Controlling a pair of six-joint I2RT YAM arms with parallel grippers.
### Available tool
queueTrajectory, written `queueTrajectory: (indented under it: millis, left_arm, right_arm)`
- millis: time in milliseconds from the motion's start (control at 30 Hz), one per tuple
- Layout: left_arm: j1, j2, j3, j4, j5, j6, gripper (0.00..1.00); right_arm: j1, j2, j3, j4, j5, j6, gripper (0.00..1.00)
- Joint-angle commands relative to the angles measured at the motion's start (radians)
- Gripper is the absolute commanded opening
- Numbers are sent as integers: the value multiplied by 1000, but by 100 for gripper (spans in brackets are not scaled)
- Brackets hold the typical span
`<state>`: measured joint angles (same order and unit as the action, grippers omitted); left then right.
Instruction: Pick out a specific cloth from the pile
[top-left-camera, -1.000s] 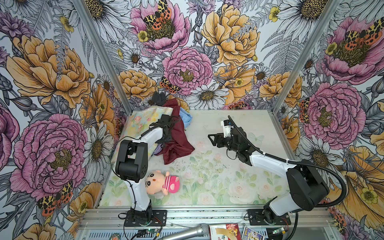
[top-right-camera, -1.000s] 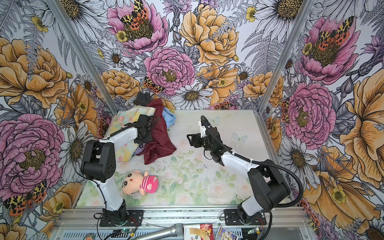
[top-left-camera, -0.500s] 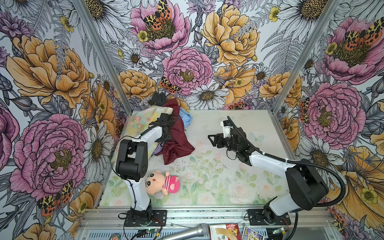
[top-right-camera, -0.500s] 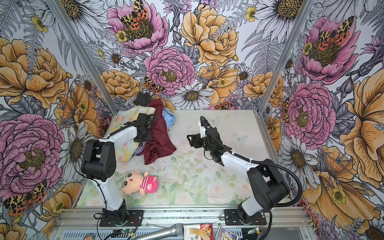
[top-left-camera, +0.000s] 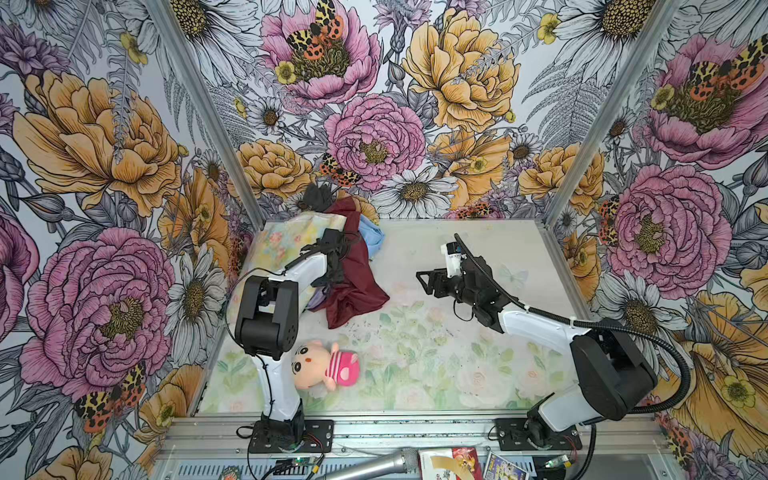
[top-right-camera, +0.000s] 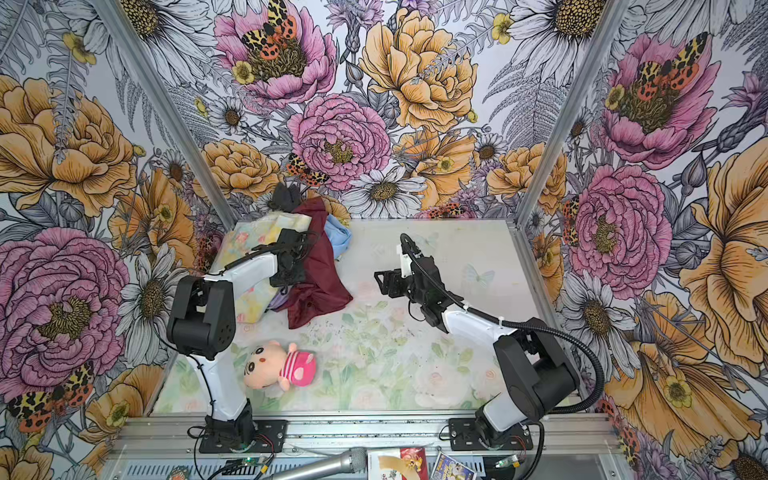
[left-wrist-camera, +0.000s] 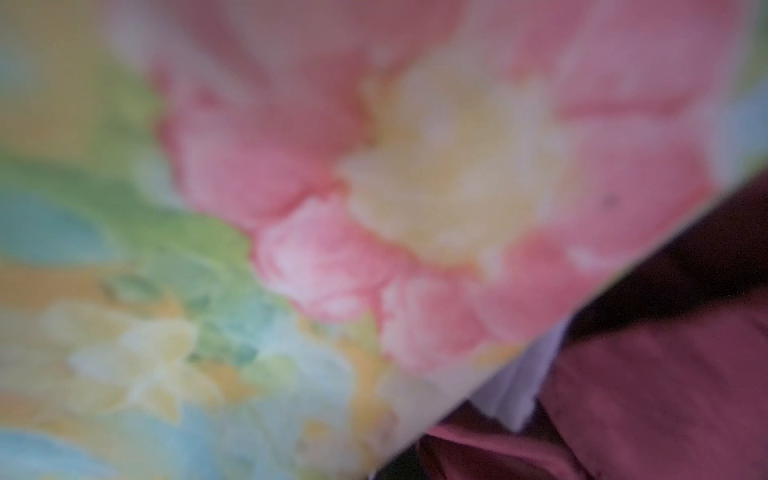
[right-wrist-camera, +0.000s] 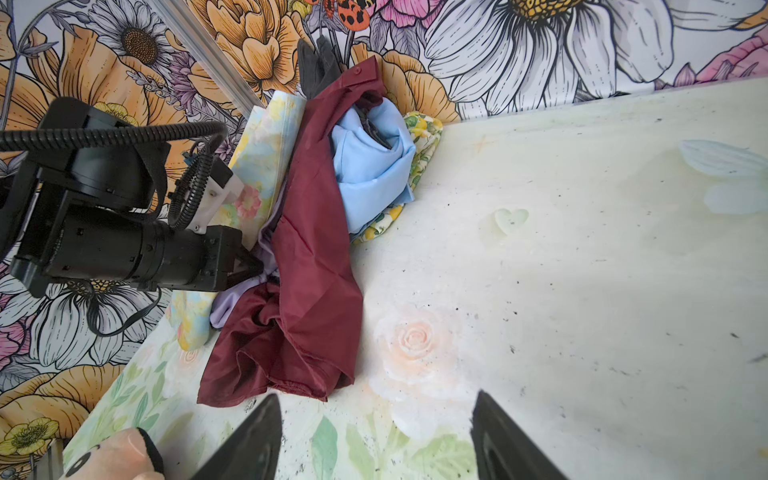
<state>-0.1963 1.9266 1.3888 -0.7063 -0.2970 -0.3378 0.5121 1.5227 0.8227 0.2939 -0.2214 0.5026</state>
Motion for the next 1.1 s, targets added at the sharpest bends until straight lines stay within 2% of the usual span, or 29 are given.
queueTrajectory:
  millis: [0,233,433,733,1067]
  left_arm:
    - [-7,-1,13,24,-14,2,0]
    - [-27,-96,8,21,-17,13,0]
    - [-14,-246,34,6,7,12,0]
    - [1,-344,196,-52,25,35,0]
    - [-24,-353,381,-76,63,54,0]
  right_arm:
    - [3,-7,-10,36,12,-14,73]
    - [3,-16,-6,36,21,-31,73]
    - [5,-19,3,38,25,-28,73]
    - [20,-25,36,35,37,-41,73]
    - [47,-29,103,88,53,-87,76]
